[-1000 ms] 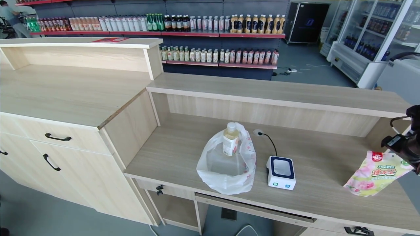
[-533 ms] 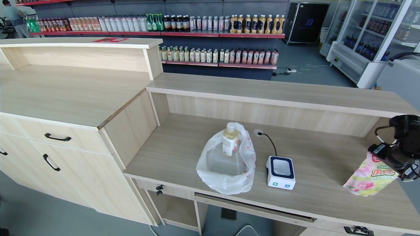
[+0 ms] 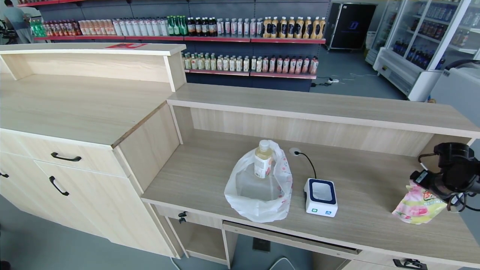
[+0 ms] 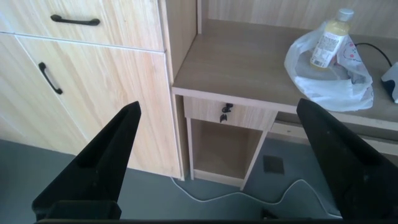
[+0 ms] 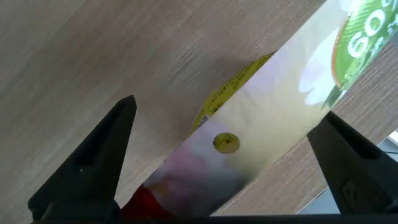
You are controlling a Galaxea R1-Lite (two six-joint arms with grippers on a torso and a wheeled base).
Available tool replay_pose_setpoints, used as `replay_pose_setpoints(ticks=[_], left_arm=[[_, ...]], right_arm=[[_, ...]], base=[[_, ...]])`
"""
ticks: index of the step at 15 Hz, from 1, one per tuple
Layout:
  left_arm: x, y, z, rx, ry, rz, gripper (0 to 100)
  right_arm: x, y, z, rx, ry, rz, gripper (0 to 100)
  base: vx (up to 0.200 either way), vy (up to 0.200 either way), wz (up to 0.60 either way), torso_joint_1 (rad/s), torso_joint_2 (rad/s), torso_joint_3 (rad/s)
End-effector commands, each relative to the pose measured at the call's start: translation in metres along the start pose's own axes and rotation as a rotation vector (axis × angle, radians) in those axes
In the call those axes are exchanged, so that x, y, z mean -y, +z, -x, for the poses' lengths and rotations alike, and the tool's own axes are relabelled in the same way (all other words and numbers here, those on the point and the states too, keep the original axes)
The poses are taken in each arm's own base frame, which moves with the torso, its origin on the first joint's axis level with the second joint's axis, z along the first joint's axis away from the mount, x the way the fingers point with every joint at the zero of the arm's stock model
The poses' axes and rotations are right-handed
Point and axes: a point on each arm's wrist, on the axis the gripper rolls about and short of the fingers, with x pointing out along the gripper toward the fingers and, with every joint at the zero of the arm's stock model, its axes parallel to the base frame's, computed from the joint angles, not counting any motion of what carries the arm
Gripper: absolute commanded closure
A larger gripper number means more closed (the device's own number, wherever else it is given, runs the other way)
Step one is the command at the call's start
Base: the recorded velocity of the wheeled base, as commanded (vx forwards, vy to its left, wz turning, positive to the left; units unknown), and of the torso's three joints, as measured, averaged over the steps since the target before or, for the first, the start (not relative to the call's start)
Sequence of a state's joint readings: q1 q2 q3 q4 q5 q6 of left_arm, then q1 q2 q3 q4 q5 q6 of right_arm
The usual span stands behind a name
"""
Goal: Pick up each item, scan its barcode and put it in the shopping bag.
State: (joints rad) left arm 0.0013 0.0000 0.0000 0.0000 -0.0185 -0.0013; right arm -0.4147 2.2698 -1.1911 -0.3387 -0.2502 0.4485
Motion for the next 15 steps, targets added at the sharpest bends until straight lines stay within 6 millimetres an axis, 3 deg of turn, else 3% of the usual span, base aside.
replay_pose_setpoints(ticks=[1,5,9,11,15], left_arm=[[0.000,0.000,0.000,-0.002,0.000,0.000,0],[0.000,0.000,0.000,-0.002,0.000,0.000,0],[0.000,0.000,0.000,0.000,0.000,0.000,0],[0.000,0.000,0.000,0.000,0.002,0.000,0],[0.000,0.000,0.000,-0.002,0.000,0.000,0]], right_arm=[[0.005,-0.016,-0.008,-0.040,-0.017,0.045,100],[0.011,-0.034,-0.019,-0.092,-0.044,0.132,100],[0.007,-0.025,-0.018,-0.020,-0.013,0.228,100],[0.004,-0.010,-0.002,0.049,0.019,0.282,100],[-0.001,0.021,0.074,0.150,0.244,0.422,100]], base=[[0.000,0.000,0.00,0.000,0.00,0.000],[0.000,0.000,0.00,0.000,0.00,0.000],[0.000,0.000,0.00,0.000,0.00,0.000],[0.000,0.000,0.00,0.000,0.00,0.000],[0.000,0.000,0.00,0.000,0.00,0.000]])
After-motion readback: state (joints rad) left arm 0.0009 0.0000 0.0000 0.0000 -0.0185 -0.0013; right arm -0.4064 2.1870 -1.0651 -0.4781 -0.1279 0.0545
